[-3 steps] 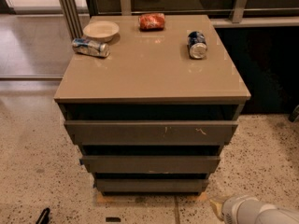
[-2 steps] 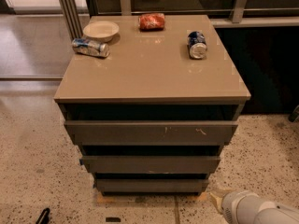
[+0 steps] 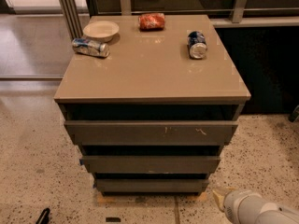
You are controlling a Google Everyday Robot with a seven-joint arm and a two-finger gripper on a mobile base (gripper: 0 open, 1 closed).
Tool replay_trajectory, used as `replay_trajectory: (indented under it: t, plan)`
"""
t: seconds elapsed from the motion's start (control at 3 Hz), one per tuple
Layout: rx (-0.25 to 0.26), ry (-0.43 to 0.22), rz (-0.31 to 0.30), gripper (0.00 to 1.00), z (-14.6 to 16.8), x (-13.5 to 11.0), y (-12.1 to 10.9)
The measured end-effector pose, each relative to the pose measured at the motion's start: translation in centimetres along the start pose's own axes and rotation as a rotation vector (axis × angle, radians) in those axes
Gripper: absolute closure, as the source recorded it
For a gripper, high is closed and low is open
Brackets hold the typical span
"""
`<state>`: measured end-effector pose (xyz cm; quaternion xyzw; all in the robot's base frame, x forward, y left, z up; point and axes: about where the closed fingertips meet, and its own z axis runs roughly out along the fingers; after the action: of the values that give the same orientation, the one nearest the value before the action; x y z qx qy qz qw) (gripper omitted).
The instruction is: Open middle drawer
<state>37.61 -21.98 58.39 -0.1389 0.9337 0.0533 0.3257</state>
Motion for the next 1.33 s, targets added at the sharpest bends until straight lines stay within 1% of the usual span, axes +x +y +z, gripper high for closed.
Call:
replay_trajectory:
  t: [0.33,0.67,1.0,1.33]
  plan:
    - [0.050,-0.074,0.006,1.00,1.6,-1.6,-1.7]
    - [0.096,-0.147,0.028,1.00,3.8,-3.7,-2.7]
    - [0.113,-0.176,0.031,1.00,3.7,-4.5,-3.1]
    - [0.112,-0.175,0.031,1.00,3.7,-4.5,-3.0]
